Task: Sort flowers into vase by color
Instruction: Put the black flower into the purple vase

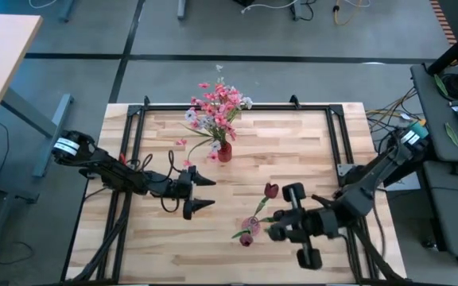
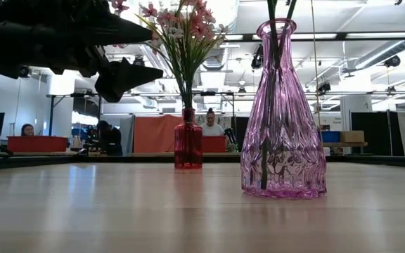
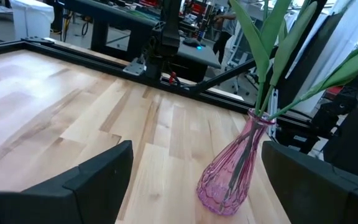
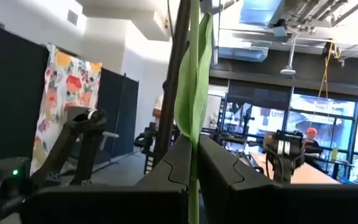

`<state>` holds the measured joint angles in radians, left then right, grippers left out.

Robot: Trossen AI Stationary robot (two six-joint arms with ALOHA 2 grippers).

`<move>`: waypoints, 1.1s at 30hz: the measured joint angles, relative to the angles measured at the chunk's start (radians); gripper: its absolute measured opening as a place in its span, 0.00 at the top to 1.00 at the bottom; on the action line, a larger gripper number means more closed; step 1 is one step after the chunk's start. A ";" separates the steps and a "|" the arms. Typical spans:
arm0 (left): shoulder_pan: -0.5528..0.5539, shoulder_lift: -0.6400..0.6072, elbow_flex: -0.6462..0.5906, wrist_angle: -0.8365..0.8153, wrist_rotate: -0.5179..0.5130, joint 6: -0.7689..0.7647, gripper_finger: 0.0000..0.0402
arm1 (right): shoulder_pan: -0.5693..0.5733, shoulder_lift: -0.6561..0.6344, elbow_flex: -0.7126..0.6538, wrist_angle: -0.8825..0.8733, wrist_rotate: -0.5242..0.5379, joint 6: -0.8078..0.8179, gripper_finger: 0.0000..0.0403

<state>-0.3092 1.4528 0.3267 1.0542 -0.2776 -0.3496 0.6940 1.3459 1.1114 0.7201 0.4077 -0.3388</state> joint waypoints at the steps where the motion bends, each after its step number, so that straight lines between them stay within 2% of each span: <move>1: 0.000 0.000 0.000 0.000 0.000 0.000 0.16 | -0.009 -0.003 -0.030 0.035 -0.010 0.009 0.97; 8: 0.001 0.000 0.000 0.002 -0.002 0.000 0.16 | -0.068 -0.011 -0.218 0.265 -0.022 0.058 0.97; 14: 0.001 0.000 0.000 0.010 -0.004 0.000 0.16 | -0.084 0.016 -0.307 0.412 -0.014 0.009 0.97; 24: 0.003 -0.001 0.008 0.026 -0.038 0.028 0.16 | -0.128 0.125 -0.304 0.522 -0.002 0.021 0.97; 33: 0.003 -0.001 0.026 0.023 -0.038 0.053 0.16 | -0.130 0.177 -0.290 0.520 0.099 0.029 0.97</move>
<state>-0.3058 1.4521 0.3531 1.0771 -0.3160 -0.2970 0.5641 1.5230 0.8215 1.2399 0.5063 -0.3097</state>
